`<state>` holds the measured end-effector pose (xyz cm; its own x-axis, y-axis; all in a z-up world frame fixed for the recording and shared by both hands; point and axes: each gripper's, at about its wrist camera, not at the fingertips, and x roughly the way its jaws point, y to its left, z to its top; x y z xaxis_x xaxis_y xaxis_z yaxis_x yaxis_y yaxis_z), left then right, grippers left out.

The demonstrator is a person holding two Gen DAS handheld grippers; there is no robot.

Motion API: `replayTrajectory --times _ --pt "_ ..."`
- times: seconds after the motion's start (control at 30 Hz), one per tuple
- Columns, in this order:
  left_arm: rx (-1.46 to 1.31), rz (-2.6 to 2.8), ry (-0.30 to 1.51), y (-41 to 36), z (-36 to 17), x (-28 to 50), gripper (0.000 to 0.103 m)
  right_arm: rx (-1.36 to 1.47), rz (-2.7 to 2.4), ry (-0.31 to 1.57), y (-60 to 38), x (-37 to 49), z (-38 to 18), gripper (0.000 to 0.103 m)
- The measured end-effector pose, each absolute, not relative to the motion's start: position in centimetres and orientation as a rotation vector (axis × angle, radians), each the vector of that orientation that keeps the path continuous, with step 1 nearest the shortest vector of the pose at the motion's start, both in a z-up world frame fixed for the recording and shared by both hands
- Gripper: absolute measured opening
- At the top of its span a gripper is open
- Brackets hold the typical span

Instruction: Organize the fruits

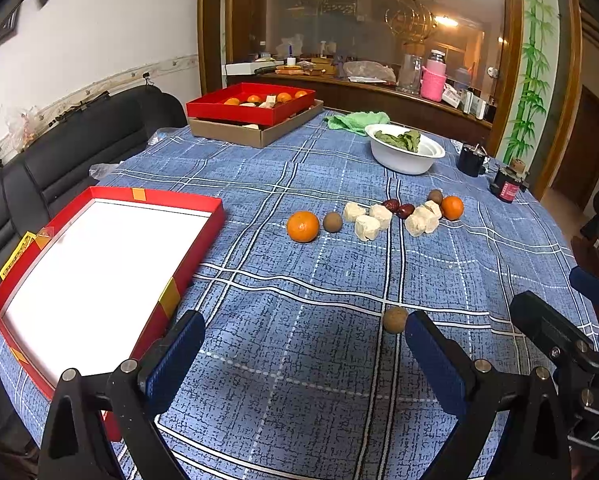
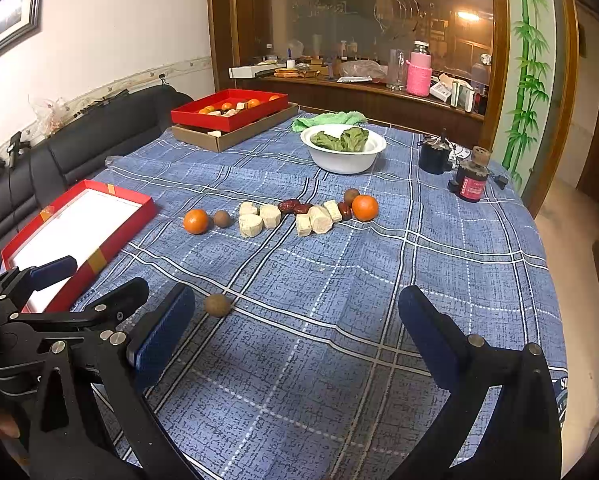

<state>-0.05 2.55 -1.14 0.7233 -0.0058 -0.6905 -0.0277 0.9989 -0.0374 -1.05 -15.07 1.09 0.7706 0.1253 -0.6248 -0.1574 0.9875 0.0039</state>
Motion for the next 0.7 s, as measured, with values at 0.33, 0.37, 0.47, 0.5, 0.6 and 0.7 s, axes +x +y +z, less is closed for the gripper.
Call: replayTrajectory --times 0.33,0.37,0.47,0.5,0.6,0.7 --pt "-0.001 -0.043 0.823 3.3 -3.7 -1.2 0.097 -0.009 0.105 0.748 -18.2 0.8 -0.6 0.103" --pt "-0.004 -0.056 0.834 3.4 -4.0 -1.2 0.090 0.003 0.105 0.753 -18.7 1.1 -0.8 0.103" --pt "-0.019 -0.077 0.862 3.6 -4.6 -0.9 0.089 0.023 0.121 0.746 -19.3 2.5 -1.1 0.102" --pt "-0.016 -0.077 0.865 3.8 -4.7 -0.7 0.089 0.032 0.153 0.724 -18.9 2.7 -1.1 0.100" --pt "-0.027 -0.065 0.859 4.7 -4.5 -0.5 0.089 0.028 0.274 0.744 -16.7 3.1 -1.4 0.098" --pt "-0.059 -0.043 0.838 6.1 -4.0 -0.3 0.089 -0.015 0.365 0.780 -13.8 3.3 -2.0 0.091"
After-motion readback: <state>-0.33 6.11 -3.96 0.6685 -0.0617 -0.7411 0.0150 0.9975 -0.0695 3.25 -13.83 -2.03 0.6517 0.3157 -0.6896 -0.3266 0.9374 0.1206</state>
